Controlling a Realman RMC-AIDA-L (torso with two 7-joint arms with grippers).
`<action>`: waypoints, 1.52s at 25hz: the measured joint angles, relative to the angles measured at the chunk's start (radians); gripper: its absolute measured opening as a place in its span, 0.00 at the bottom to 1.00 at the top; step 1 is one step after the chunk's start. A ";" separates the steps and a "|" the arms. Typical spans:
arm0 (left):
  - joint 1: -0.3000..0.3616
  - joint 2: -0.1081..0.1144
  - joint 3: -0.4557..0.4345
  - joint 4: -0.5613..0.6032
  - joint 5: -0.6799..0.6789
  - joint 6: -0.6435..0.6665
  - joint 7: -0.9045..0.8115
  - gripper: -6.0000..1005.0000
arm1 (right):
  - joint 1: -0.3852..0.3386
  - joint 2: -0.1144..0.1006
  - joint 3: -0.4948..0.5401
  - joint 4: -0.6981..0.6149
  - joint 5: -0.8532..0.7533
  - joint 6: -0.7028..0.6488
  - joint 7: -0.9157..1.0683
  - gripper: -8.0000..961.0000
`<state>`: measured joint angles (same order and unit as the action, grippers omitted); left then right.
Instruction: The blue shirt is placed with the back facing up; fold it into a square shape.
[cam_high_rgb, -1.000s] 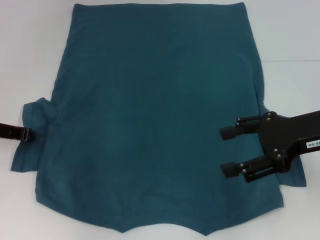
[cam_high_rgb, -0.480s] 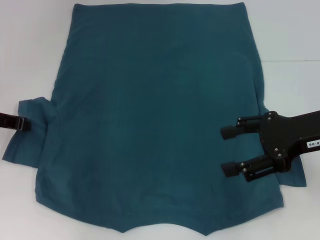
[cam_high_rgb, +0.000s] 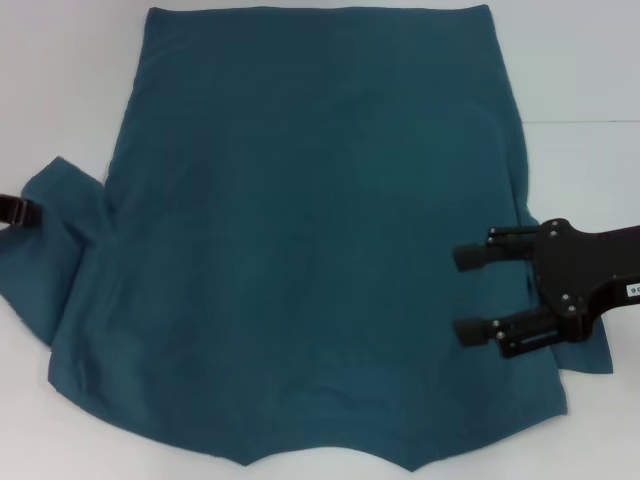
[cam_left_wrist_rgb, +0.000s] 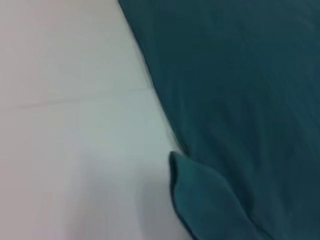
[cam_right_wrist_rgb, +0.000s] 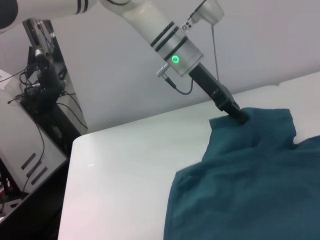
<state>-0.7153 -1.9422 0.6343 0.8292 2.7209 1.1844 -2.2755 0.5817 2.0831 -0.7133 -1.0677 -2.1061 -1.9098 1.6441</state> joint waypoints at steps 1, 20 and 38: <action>-0.002 0.001 0.001 0.004 0.001 0.003 0.000 0.07 | -0.005 0.001 0.000 0.000 0.000 0.002 -0.005 0.98; -0.096 -0.030 0.188 0.088 0.030 0.133 -0.166 0.14 | -0.062 0.003 0.017 0.011 0.000 0.003 -0.078 0.98; -0.208 -0.177 0.344 0.095 0.105 0.019 -0.335 0.27 | -0.081 0.003 0.044 0.052 0.000 0.008 -0.162 0.98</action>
<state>-0.9228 -2.1194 0.9786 0.9240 2.8258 1.2038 -2.6109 0.5010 2.0862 -0.6692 -1.0154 -2.1063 -1.9017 1.4820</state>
